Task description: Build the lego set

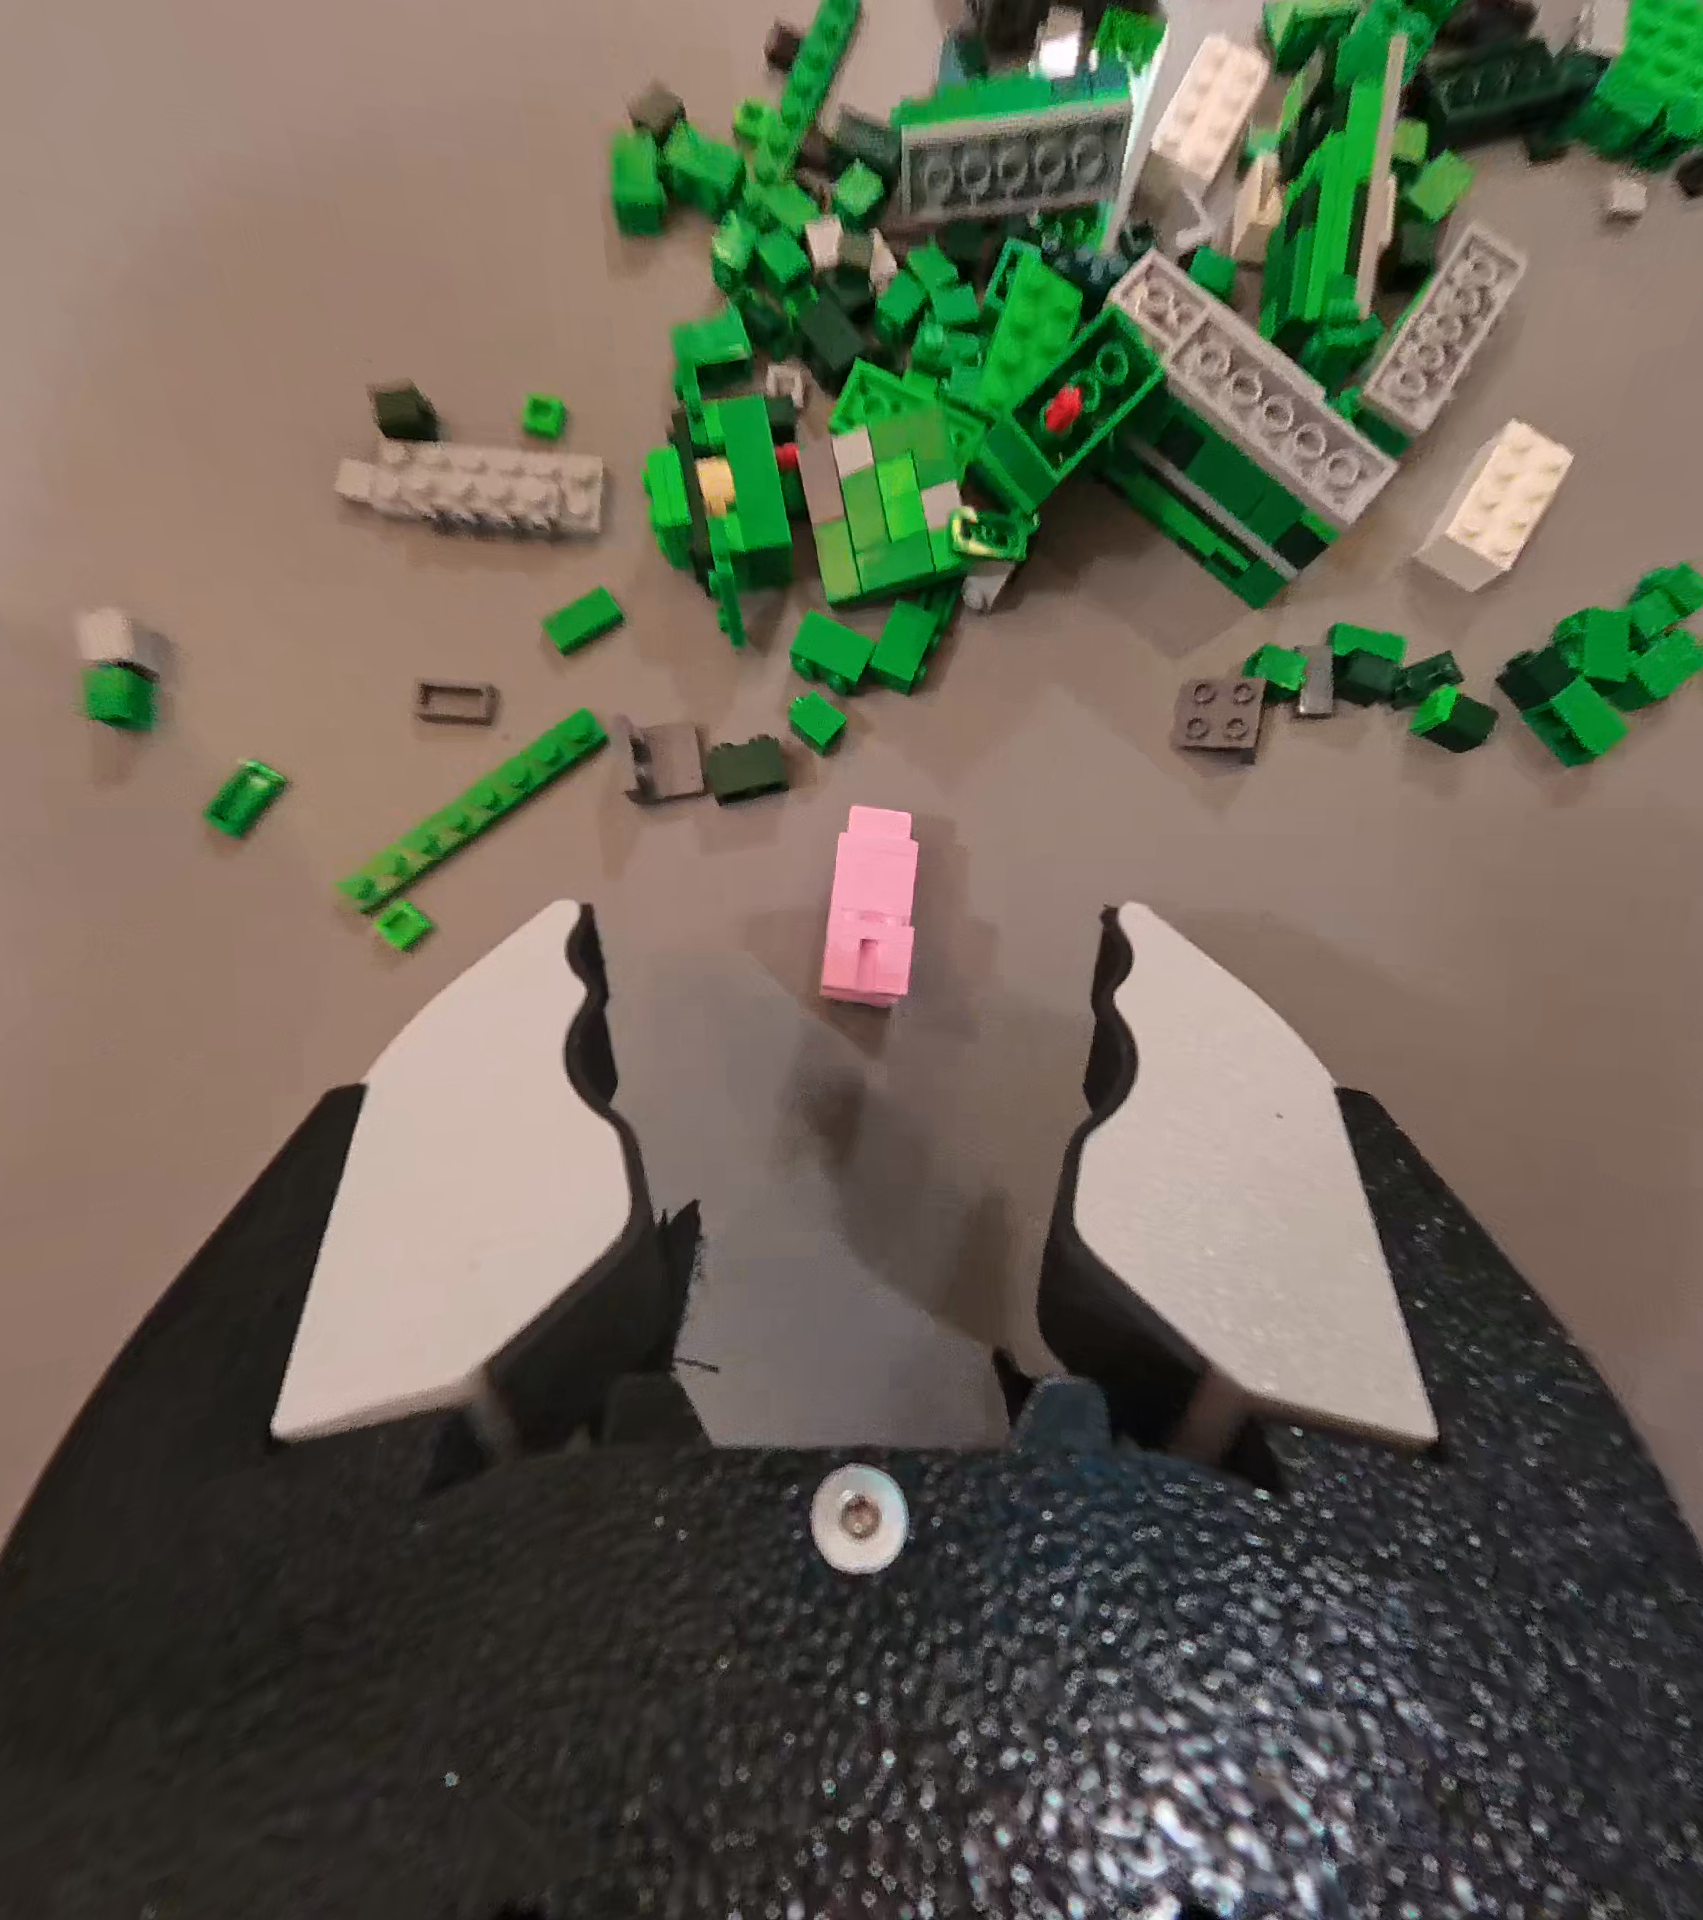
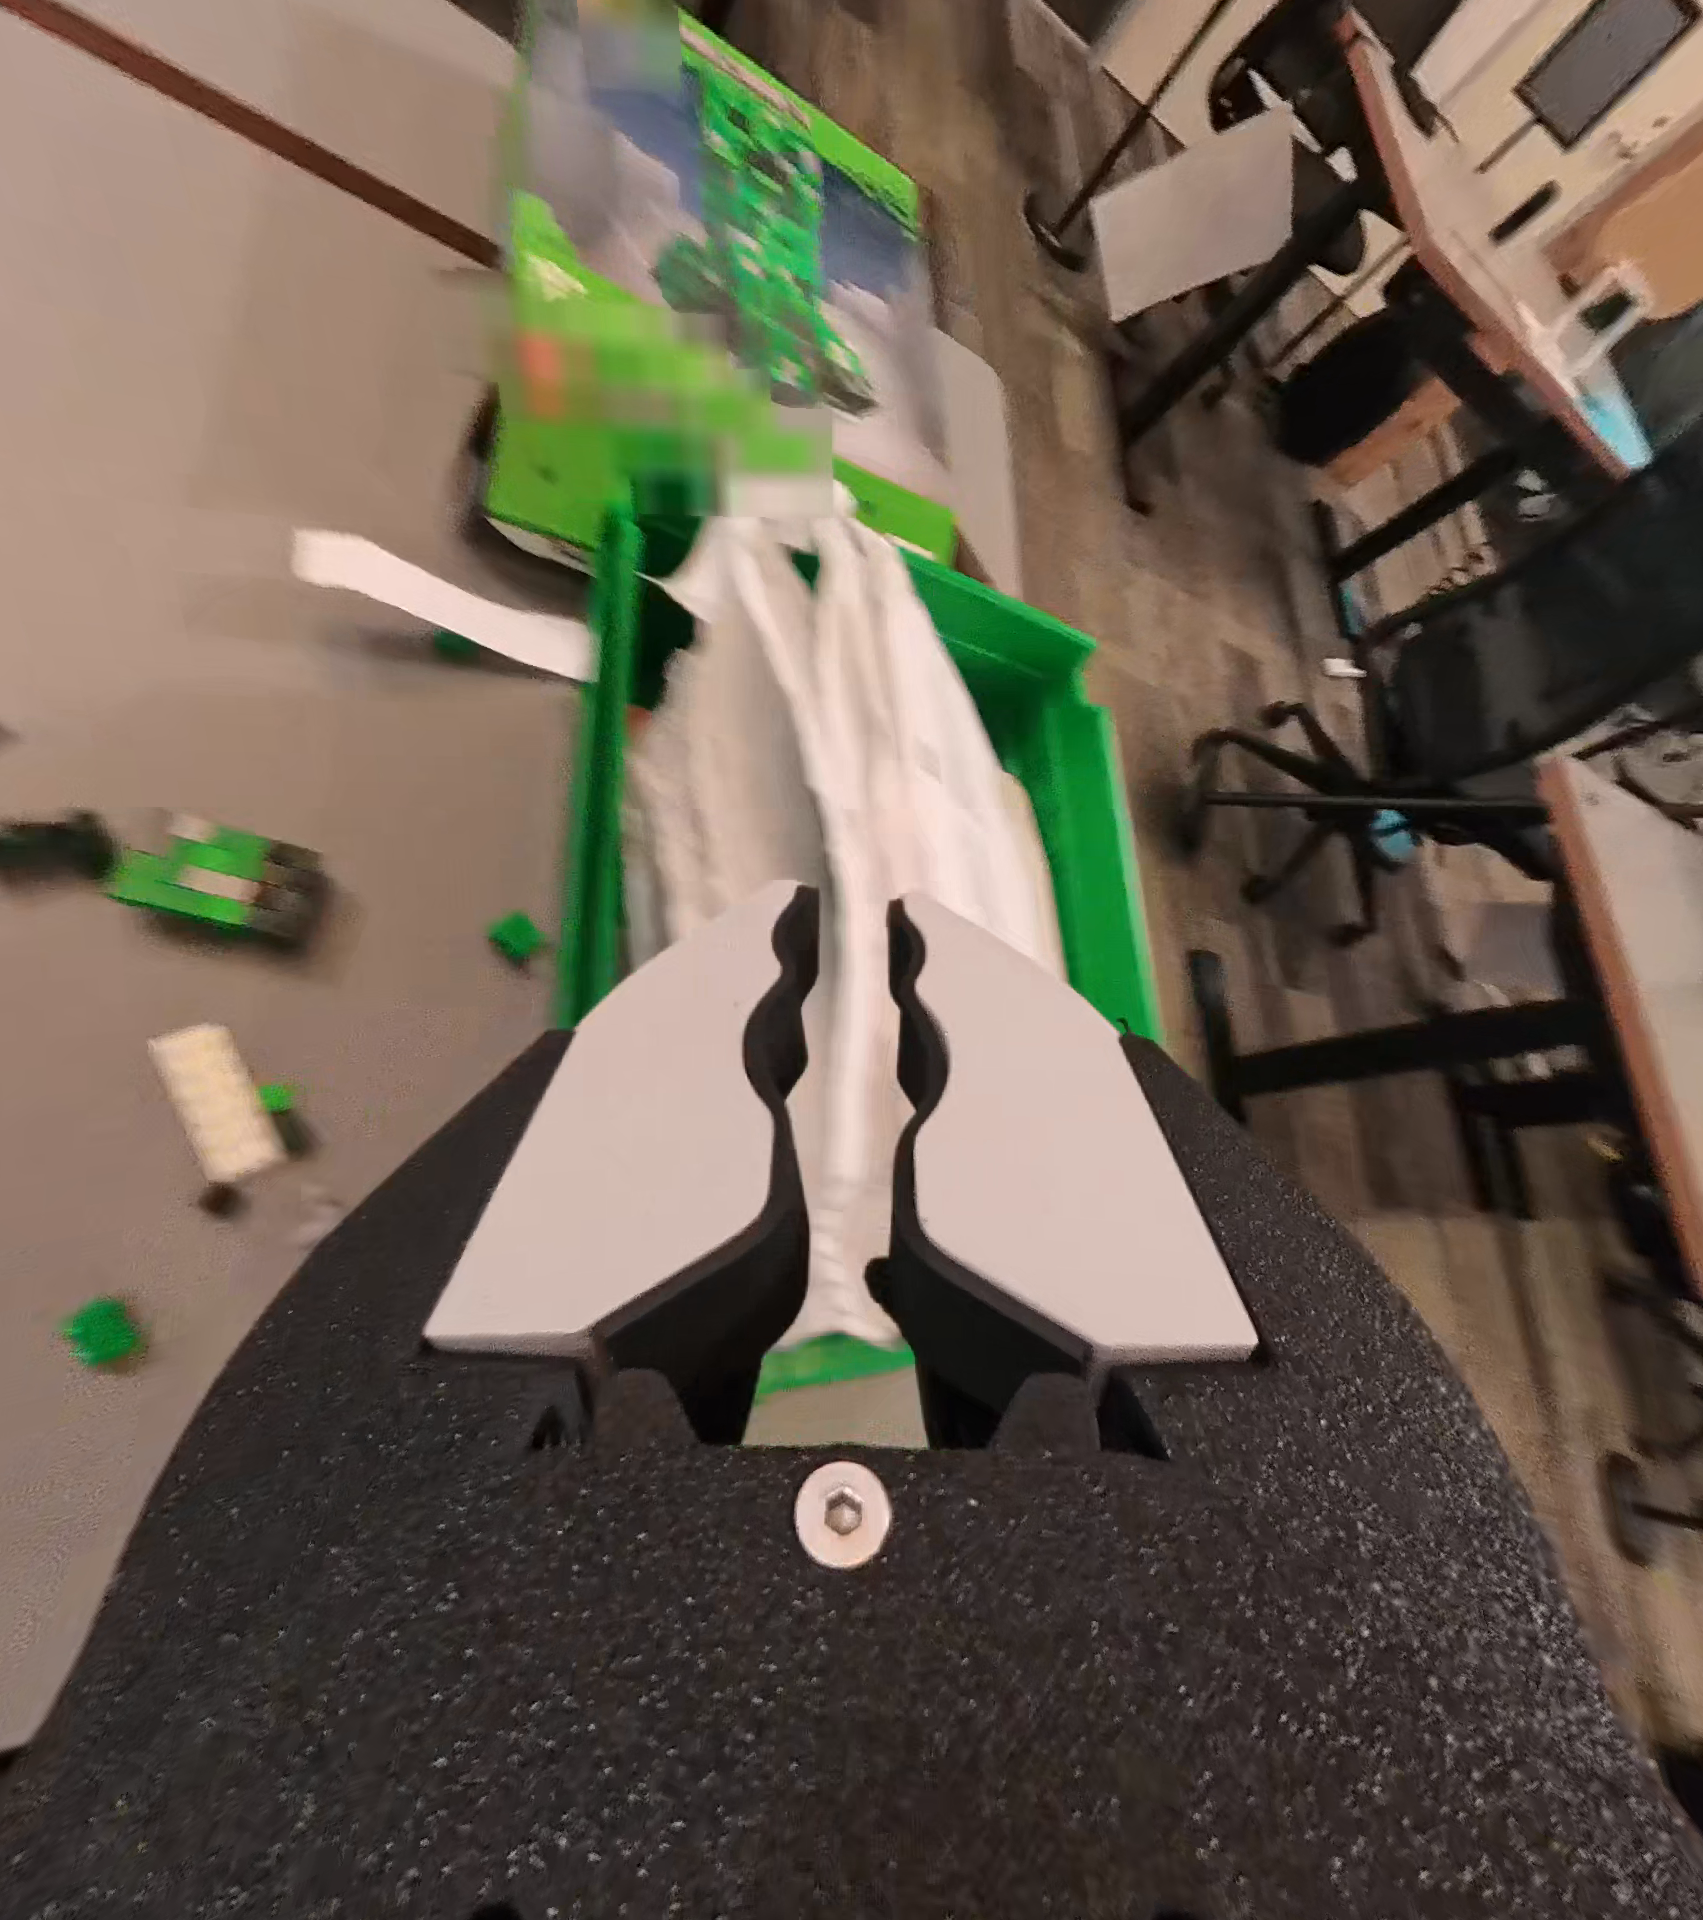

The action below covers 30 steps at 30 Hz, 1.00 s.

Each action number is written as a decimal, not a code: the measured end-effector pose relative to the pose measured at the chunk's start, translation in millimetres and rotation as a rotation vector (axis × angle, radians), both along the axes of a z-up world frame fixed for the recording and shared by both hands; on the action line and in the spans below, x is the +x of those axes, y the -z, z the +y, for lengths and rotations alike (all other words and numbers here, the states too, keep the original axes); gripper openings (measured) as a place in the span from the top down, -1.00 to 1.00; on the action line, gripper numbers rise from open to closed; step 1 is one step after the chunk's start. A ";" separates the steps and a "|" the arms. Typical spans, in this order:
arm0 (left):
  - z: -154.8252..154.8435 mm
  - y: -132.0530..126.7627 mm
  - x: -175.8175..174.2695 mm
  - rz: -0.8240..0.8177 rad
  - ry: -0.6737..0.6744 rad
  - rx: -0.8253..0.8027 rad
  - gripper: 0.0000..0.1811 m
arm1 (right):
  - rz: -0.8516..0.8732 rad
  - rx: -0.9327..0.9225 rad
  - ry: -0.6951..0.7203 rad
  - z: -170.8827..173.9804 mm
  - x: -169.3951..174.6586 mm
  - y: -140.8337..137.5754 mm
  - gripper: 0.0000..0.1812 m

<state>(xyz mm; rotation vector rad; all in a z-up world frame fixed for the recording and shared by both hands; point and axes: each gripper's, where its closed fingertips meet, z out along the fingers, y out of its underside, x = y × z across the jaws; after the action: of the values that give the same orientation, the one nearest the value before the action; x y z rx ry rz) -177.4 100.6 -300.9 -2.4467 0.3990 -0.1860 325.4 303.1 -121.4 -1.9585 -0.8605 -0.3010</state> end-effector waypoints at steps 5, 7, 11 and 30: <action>3.7 -39.8 5.3 0.094 -0.002 0.163 0.01 | -0.121 -0.094 0.015 8.7 60.1 9.5 0.83; 4.2 -54.1 10.8 0.114 -0.017 0.206 0.03 | -0.232 -0.139 0.050 -1.1 81.8 14.6 0.79; 1.5 -69.8 17.6 0.182 -0.036 0.239 0.04 | -0.244 -0.089 -0.203 -33.7 41.0 20.7 0.62; 45.1 -103.1 99.0 0.058 0.122 0.322 0.09 | -0.136 -0.070 -0.163 -19.4 84.1 5.5 0.64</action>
<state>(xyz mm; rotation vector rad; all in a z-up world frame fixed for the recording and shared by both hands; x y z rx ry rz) -78.3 145.7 -197.8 -2.1161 0.5594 -0.0937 409.5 283.7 -126.9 -1.9347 -1.1256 -0.3151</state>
